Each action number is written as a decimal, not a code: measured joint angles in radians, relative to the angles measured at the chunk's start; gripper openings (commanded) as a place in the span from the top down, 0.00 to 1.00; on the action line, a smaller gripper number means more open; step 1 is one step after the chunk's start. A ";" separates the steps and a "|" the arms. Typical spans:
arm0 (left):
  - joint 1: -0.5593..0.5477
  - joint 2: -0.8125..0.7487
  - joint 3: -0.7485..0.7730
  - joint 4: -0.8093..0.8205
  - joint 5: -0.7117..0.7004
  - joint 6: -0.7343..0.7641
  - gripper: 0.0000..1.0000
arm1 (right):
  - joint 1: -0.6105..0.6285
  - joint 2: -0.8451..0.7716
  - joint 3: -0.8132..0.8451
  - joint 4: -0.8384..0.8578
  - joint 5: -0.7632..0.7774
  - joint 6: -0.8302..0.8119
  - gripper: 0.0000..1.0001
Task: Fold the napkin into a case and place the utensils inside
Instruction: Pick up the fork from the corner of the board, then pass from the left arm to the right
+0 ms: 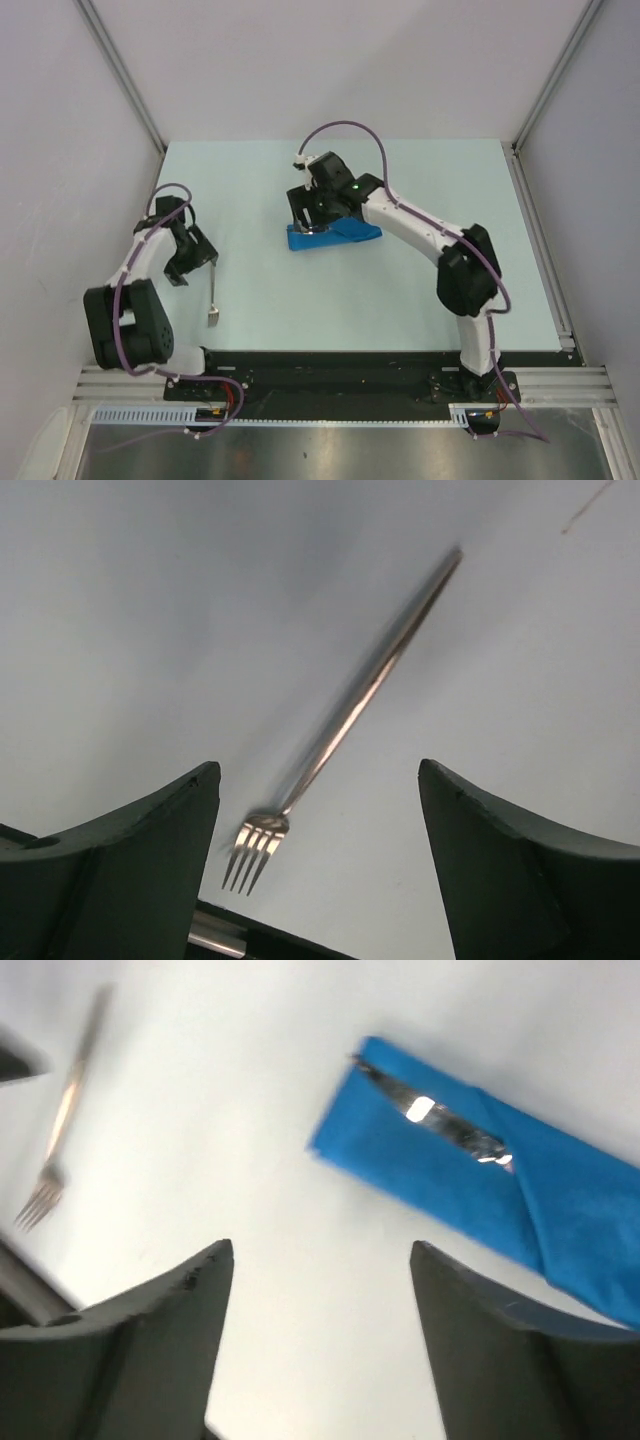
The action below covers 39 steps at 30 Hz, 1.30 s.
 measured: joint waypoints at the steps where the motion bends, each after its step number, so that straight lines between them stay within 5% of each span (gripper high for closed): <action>1: -0.002 0.045 0.017 -0.003 -0.011 0.003 0.19 | 0.013 -0.052 -0.024 0.006 -0.010 -0.001 0.00; 6: -0.011 0.210 0.027 0.016 -0.037 0.021 0.30 | 0.027 -0.246 -0.138 0.052 -0.033 -0.013 0.00; 13: -0.019 0.243 -0.007 0.083 0.029 0.020 0.96 | -0.029 -0.306 -0.303 0.084 -0.037 -0.022 0.00; 14: -0.022 0.240 -0.010 0.091 0.037 0.030 1.00 | -0.038 -0.314 -0.348 0.095 -0.042 -0.022 0.00; 22: -0.061 0.097 -0.074 0.141 0.205 0.063 1.00 | -0.089 -0.334 -0.499 0.198 -0.188 0.024 0.00; 30: -0.504 -0.214 -0.006 0.258 0.330 0.107 1.00 | -0.161 -0.324 -0.521 0.379 -0.404 0.239 0.03; 39: -0.754 -0.209 0.058 0.303 0.315 0.106 1.00 | -0.154 -0.350 -0.620 0.635 -0.422 0.455 0.45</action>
